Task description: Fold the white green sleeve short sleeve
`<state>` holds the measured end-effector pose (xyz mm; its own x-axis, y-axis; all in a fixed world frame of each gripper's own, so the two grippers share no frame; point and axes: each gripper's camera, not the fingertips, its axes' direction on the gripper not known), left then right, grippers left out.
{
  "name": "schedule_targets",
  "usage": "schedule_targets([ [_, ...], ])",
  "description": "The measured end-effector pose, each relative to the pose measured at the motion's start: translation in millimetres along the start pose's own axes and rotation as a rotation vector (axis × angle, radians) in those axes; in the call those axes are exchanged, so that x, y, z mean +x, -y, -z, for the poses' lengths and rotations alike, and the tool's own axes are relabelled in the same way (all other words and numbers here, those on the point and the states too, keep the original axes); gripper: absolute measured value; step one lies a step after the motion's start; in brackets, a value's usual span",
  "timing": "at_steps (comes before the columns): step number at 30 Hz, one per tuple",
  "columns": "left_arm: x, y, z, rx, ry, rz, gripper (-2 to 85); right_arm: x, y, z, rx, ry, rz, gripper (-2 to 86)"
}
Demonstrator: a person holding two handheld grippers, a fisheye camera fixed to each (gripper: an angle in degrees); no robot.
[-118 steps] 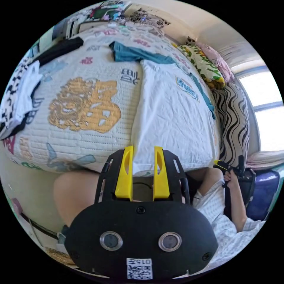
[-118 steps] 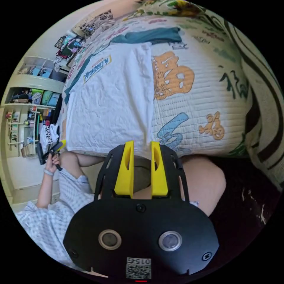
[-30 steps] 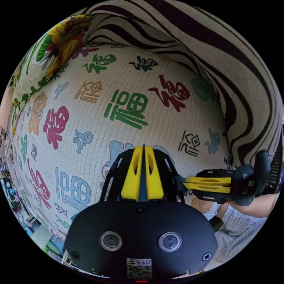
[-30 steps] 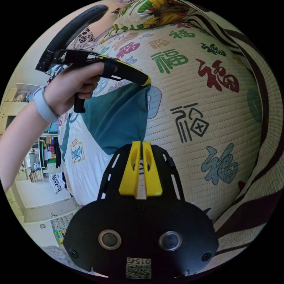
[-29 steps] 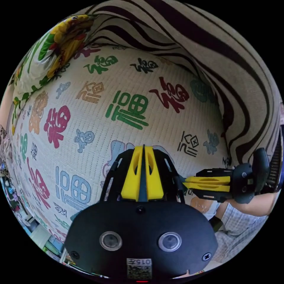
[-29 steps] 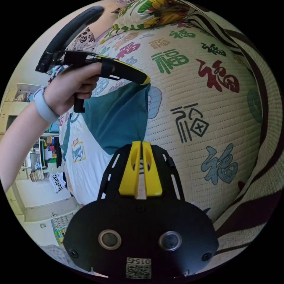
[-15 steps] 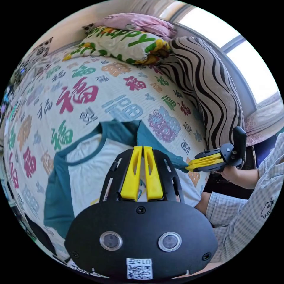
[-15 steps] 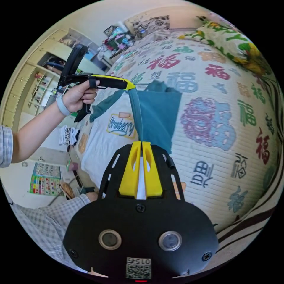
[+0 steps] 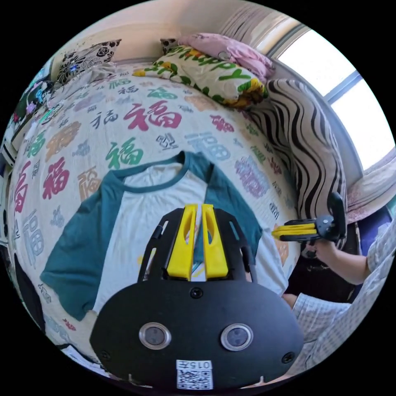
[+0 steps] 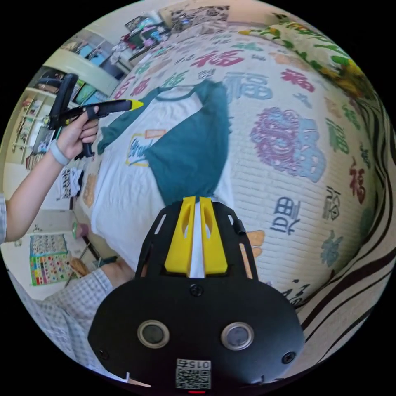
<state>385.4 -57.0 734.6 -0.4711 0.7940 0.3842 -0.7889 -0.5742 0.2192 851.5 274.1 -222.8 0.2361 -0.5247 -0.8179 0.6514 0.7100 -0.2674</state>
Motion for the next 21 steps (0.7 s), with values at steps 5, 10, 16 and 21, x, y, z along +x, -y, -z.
schedule_targets([
  [5, 7, 51, -46, -0.066, -0.098, 0.06, 6.1, 22, 46, -33, 0.023, -0.043, -0.113, 7.2],
  [10, 14, 72, -66, -0.139, -0.043, 0.063, 1.0, 13, 73, -72, -0.063, -0.031, -0.053, 3.6],
  [16, 6, 70, -45, -0.148, 0.007, 0.035, 0.6, 22, 88, -96, -0.016, 0.044, -0.148, 1.7],
  [21, 0, 47, 24, -0.007, 0.038, 0.022, 4.7, 17, 97, -102, 0.027, 0.003, -0.186, 4.4],
])
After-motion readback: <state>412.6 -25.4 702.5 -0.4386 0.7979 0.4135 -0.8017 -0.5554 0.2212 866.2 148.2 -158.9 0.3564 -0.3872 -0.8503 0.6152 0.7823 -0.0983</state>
